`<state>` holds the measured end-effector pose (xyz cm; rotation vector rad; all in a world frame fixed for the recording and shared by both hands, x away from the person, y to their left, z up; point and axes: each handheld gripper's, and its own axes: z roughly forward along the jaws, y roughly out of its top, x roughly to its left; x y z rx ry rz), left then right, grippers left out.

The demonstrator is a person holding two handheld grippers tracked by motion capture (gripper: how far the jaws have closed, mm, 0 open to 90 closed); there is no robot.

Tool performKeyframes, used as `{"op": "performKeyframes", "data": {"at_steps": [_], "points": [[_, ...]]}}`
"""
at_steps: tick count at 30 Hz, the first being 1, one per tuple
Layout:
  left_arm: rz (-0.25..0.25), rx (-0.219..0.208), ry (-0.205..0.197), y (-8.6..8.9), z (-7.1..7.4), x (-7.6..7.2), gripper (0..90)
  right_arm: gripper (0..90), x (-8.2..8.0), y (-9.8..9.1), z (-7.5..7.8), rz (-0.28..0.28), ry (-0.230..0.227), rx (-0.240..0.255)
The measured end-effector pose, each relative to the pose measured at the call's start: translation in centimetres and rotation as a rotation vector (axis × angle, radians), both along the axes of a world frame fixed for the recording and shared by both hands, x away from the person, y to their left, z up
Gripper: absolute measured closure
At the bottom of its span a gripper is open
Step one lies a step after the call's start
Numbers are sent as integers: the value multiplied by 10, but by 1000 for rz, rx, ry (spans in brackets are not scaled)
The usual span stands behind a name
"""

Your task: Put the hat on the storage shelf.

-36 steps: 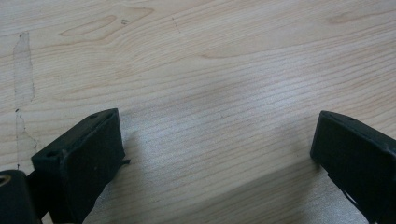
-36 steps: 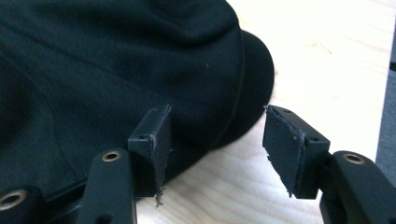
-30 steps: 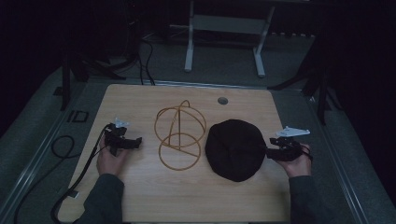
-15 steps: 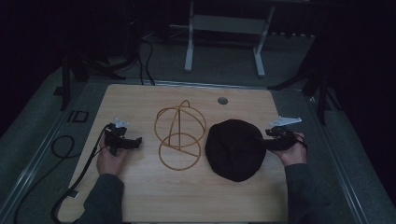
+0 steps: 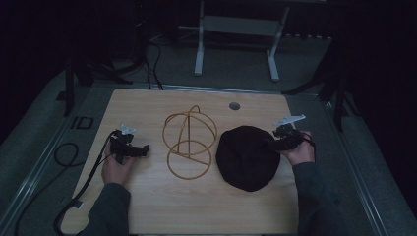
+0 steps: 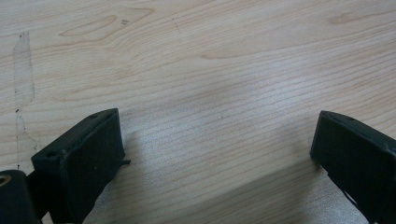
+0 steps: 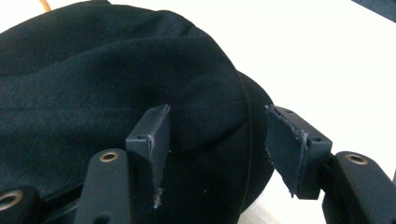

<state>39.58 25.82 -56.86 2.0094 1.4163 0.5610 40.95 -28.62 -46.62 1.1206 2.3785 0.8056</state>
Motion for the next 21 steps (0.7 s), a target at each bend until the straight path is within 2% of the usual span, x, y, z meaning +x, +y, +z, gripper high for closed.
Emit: {"op": "performKeyframes", "data": {"at_steps": [5, 7, 15, 19, 21], "points": [[0, 0, 0, 0, 0, 0, 22, 400, 10, 3, 0, -2, 7, -11], [0, 0, 0, 0, 0, 0, 22, 391, 15, 4, -1, -2, 16, 2], [1, 1, 2, 0, 0, 0, 22, 349, 33, 13, -6, 0, 70, -57], [1, 2, 2, 0, 0, 0, 22, 323, 41, 16, -7, -7, 116, -93], [1, 2, 2, 0, 0, 1, 22, 317, 44, 16, -9, -12, 138, -87]]}}
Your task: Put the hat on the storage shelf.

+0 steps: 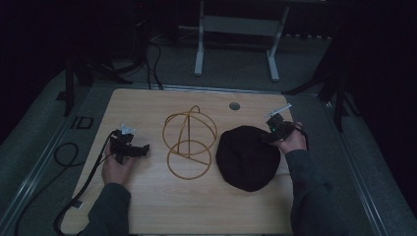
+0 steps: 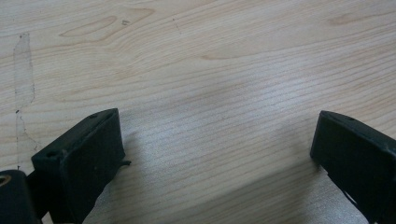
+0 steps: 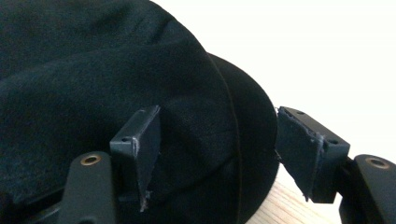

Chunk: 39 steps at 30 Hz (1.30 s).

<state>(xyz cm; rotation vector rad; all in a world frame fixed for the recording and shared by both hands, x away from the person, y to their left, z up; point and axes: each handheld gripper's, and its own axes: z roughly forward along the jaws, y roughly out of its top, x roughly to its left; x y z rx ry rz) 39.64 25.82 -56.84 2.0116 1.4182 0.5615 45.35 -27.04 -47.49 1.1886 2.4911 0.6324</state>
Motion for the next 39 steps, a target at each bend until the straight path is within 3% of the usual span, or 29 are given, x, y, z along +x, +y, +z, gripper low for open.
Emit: {"op": "performKeyframes", "data": {"at_steps": [11, 20, 27, 30, 39], "points": [[1, 0, 0, 0, 0, 0, 22, 325, 13, 3, -14, -11, 77, -26], [1, 0, 0, 0, 0, 0, 22, 525, 18, 8, -20, -14, 132, -41], [1, 0, 0, 0, 0, 0, 22, 729, 19, 16, -18, -34, 141, -119], [1, 0, -1, 0, 0, 0, 22, 761, 20, 20, -15, -39, 161, -143], [1, 0, 0, 0, 0, 0, 22, 781, 25, 8, -11, -75, 245, -26]]}}
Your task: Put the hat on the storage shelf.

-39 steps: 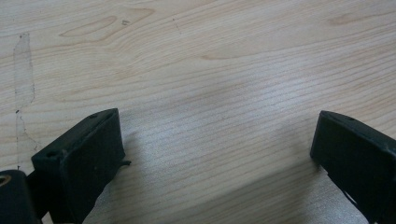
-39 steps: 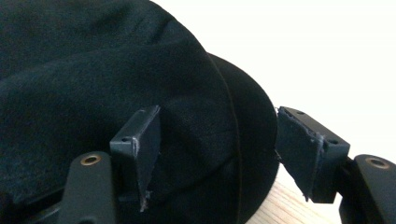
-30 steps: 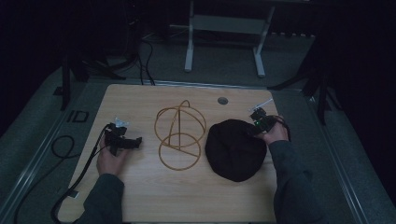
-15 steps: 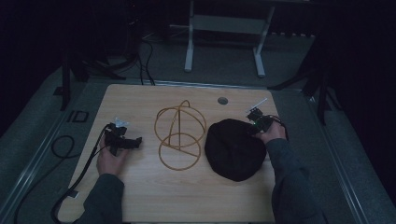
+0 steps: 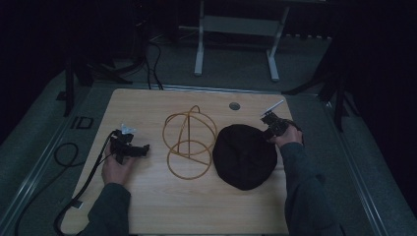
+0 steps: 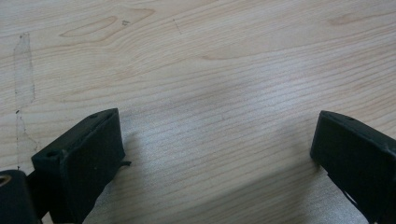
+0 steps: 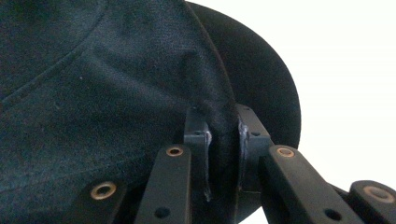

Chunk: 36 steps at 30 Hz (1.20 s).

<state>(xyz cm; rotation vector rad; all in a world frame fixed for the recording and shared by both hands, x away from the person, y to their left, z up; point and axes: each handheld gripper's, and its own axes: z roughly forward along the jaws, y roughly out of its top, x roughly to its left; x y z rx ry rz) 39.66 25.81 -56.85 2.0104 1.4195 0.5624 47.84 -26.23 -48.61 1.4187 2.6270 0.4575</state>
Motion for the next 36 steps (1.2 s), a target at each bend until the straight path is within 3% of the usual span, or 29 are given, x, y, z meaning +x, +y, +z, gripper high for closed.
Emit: {"op": "performKeyframes", "data": {"at_steps": [11, 18, 28, 36], "points": [[0, 0, 0, 0, 0, 0, 22, 783, 1, -14, 10, -41, 29, 63], [0, 0, 0, 0, 0, 0, 22, 781, 2, -20, 24, -55, 56, 127], [0, 0, 0, 0, 0, 0, 22, 780, 3, -22, 49, -37, 68, 146], [0, 1, 0, 0, 0, 0, 22, 780, 3, -31, 72, -58, 73, 171]]}}
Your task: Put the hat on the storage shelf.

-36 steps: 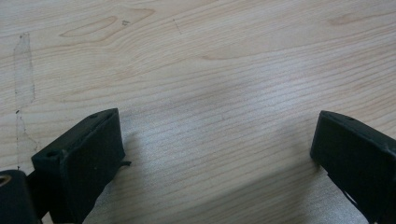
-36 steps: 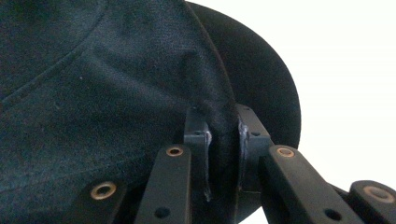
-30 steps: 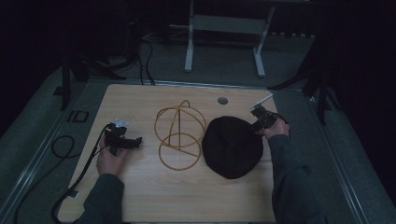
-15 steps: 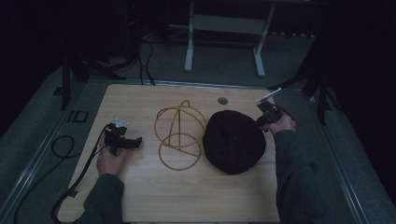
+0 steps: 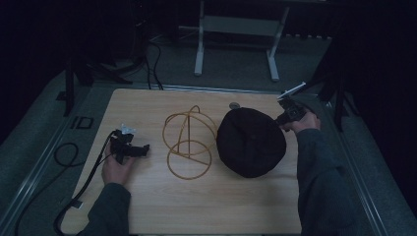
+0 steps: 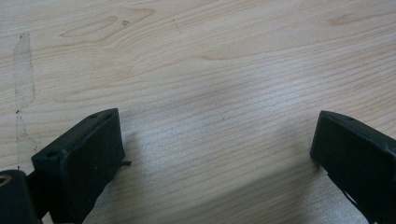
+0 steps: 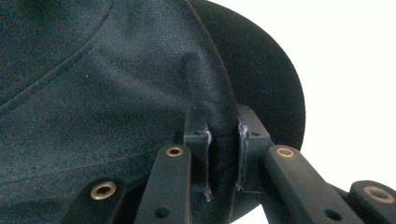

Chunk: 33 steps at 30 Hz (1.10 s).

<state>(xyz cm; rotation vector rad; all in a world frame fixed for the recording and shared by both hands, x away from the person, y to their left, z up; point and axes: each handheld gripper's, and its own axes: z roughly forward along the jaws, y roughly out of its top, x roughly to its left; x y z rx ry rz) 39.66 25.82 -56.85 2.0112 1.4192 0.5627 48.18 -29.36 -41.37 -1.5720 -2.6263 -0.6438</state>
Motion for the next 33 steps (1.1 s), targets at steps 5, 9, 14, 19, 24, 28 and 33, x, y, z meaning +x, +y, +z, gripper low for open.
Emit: {"op": "performKeyframes", "data": {"at_steps": [5, 9, 14, 19, 24, 28, 33], "points": [[0, 0, 0, 0, 0, 0, 22, 780, 3, -3, 9, -10, 8, 10], [0, 0, 0, 0, 0, 0, 22, 779, 4, -4, 13, -14, 10, 22], [0, 0, 0, 0, 0, 0, 22, 779, 4, -7, 19, -21, 13, 49], [0, 0, 0, 0, 0, 0, 22, 780, 4, -9, 26, -24, 31, 57], [-1, 1, 1, 0, 0, 0, 22, 779, 4, -10, 34, -22, 25, 51], [-2, 2, 1, 0, 0, 0, 22, 779, 3, -15, 41, -28, 24, 69], [1, 0, 0, 0, 0, 0, 22, 779, 1, -17, 50, -30, 22, 92]]}}
